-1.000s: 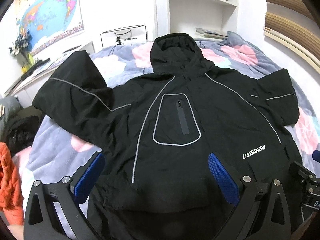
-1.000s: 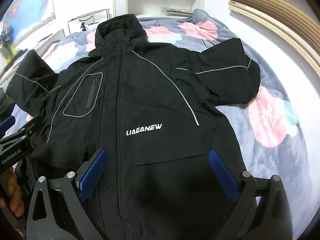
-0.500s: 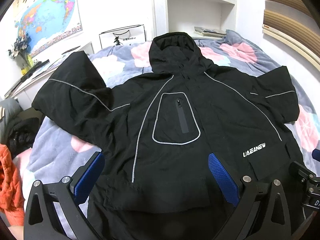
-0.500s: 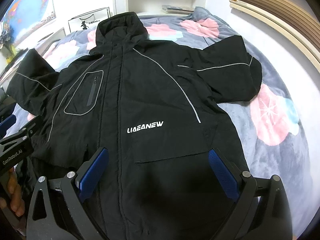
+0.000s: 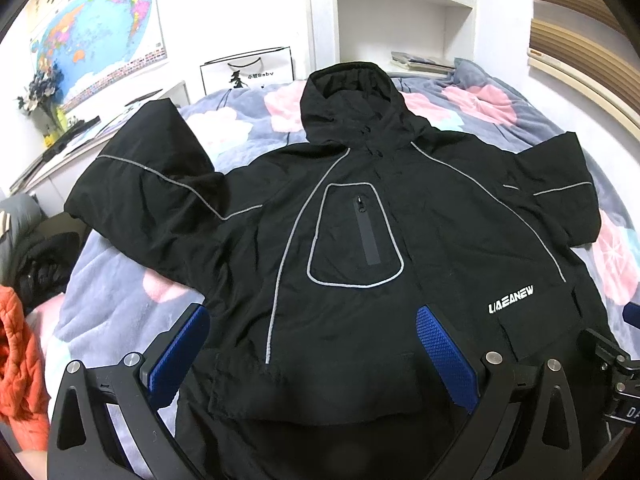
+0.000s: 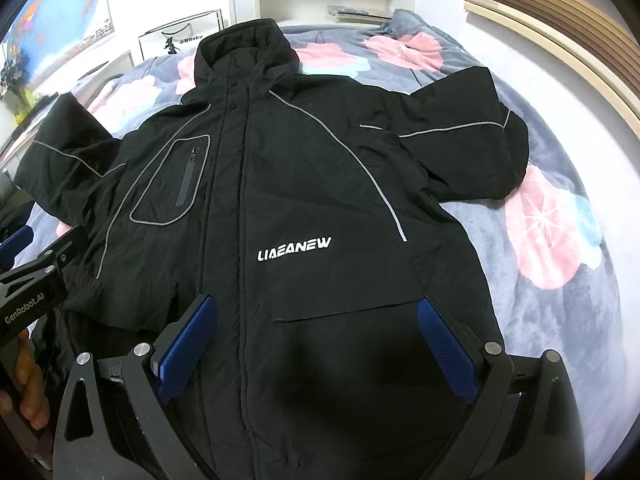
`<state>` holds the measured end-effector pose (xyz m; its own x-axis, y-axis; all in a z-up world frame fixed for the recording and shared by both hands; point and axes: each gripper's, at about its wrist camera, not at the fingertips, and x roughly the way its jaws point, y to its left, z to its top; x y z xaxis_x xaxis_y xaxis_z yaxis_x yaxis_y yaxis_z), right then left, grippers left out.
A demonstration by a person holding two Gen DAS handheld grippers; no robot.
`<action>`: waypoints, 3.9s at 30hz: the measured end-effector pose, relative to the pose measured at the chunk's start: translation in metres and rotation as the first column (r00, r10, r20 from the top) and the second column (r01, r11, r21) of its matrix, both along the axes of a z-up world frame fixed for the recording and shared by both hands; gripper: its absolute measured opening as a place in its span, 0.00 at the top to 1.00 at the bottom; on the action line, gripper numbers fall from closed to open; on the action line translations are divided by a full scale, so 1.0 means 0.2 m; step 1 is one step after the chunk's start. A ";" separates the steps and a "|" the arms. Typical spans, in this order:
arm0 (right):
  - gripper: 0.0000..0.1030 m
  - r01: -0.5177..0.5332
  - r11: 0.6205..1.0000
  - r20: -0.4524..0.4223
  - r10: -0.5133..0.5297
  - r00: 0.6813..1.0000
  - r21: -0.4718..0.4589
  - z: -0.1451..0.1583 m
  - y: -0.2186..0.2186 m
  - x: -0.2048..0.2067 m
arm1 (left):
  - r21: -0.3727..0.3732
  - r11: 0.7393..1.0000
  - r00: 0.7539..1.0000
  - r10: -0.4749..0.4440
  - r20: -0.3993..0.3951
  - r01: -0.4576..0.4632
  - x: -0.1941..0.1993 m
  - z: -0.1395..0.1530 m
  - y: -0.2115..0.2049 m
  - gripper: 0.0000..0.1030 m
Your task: Fold large clothes
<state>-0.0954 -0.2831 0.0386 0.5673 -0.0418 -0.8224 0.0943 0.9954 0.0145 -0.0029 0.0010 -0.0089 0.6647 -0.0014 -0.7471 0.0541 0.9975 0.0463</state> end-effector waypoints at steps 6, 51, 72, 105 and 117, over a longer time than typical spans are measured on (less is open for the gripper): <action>0.02 -0.006 1.000 -0.004 0.006 1.000 -0.004 -0.01 0.01 0.01 | -0.002 1.000 1.000 -0.010 -0.017 0.010 0.01 -0.02 0.00 0.00; 0.02 -0.087 0.974 -0.070 0.074 0.995 -0.208 -0.12 0.35 0.11 | -0.541 0.797 0.963 0.237 -0.131 -0.270 0.57 0.11 1.82 0.00; 0.02 -0.284 0.720 -0.085 0.300 0.950 -0.634 -0.29 0.83 -0.02 | -0.784 0.614 0.971 0.227 0.072 -0.086 0.64 0.11 1.84 0.88; 0.02 -0.237 0.935 -0.106 0.216 0.971 -0.263 -0.23 0.62 0.12 | -0.801 0.073 0.724 0.483 -0.493 -0.594 0.03 -0.85 2.59 0.22; 0.02 -0.202 0.958 -0.057 0.194 0.979 -0.203 -0.13 0.56 0.10 | -0.789 0.434 0.803 0.584 -0.120 -0.434 0.15 -0.32 2.37 0.81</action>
